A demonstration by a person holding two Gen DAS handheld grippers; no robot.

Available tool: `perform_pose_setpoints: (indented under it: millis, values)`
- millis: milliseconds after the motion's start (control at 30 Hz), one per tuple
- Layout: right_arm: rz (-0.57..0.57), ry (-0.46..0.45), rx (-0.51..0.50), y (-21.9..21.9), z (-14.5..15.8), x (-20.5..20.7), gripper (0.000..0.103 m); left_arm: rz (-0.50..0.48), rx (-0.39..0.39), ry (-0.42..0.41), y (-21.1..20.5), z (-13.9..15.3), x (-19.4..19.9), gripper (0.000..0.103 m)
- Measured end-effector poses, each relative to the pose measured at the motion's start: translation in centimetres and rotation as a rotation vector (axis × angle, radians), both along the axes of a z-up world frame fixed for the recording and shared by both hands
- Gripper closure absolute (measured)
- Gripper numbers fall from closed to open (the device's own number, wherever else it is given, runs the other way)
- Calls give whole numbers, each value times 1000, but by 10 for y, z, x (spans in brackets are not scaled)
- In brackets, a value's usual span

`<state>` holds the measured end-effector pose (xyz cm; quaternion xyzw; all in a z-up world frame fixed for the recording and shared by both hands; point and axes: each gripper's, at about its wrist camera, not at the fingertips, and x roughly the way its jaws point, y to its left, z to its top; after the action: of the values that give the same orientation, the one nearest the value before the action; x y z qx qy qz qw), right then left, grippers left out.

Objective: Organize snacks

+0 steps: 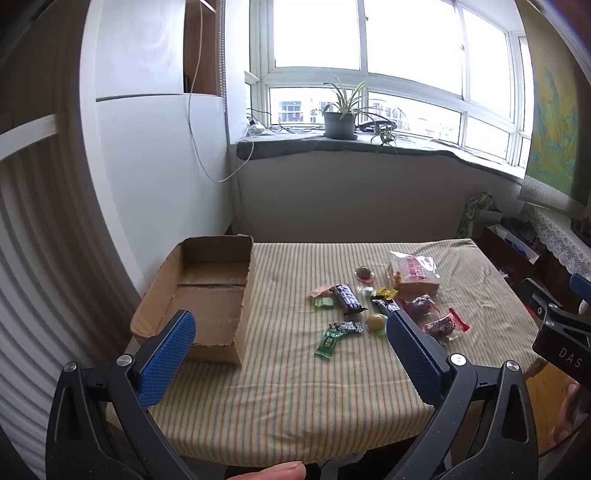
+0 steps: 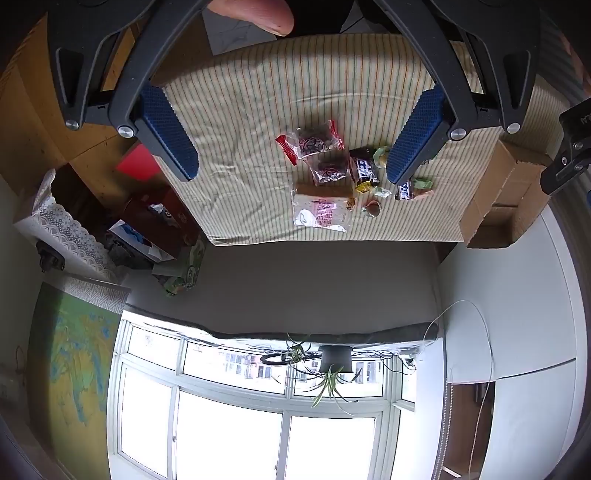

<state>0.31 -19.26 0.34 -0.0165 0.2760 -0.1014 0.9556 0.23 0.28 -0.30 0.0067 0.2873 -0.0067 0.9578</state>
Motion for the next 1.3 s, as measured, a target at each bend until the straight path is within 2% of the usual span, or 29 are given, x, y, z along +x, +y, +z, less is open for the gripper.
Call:
perform_pose_setpoints:
  millis: [500,800,1300]
  values:
    - [-5,-2,-10,0,3,1,0,2,-10,4,3,-4,3,0]
    - [-20,8,-32,-8,8,27,0,-4,-15,28,-2,-9,29,0]
    - [-13,59,-34,-8,-21,65,0,5,4,85,-2,-25,67,0]
